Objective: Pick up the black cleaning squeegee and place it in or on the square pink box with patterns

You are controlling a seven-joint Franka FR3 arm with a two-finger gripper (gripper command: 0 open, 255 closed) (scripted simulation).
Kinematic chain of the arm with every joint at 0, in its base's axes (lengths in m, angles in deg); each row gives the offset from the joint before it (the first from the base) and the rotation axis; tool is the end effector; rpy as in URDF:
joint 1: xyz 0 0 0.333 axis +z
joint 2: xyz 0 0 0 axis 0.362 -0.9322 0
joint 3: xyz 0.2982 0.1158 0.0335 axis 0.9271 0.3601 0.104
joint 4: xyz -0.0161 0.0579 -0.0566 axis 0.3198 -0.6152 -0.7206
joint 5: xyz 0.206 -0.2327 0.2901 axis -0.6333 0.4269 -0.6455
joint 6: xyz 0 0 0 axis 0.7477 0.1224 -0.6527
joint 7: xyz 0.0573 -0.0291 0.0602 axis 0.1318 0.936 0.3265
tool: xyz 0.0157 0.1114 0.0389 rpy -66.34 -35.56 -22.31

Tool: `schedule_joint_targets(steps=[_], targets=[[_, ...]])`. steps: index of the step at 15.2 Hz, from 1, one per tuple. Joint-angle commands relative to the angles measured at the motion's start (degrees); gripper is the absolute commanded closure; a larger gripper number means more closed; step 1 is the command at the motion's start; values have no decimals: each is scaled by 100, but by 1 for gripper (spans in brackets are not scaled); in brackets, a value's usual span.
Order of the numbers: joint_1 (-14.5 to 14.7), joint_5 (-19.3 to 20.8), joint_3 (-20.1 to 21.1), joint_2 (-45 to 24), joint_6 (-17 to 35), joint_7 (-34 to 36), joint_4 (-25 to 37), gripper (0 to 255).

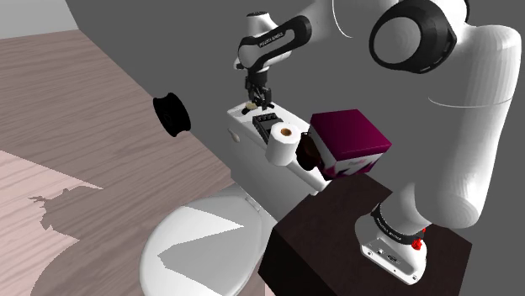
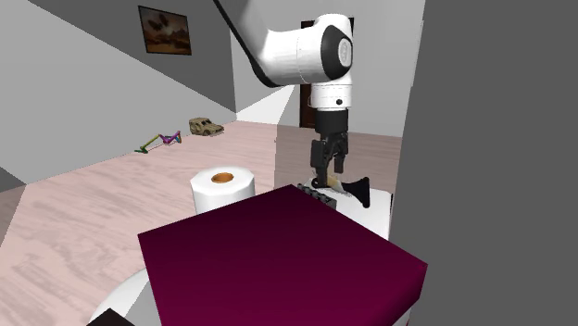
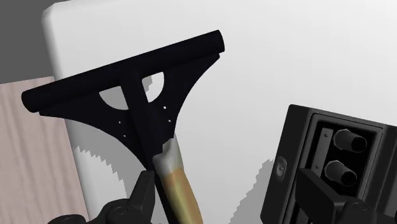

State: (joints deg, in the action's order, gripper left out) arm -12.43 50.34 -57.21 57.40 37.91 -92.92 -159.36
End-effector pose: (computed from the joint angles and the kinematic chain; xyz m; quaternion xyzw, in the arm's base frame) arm 0.6831 -0.0141 0.2849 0.7458 0.6641 -0.0510 0.0071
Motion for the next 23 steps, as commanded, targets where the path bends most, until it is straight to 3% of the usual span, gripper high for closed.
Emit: schedule_joint_targets(steps=[1,9,10,16,18,23], targets=[[-7,-12,7,-76,129,-4,-50,0],[-10,-15,9,-96,164,-6,-66,0],[-10,-15,9,-96,164,-6,-66,255],[-24,-42,25,-270,110,-7,156,255],[15,-27,27,-183,217,36,-39,255],[3,10,-7,62,-77,-5,20,255]])
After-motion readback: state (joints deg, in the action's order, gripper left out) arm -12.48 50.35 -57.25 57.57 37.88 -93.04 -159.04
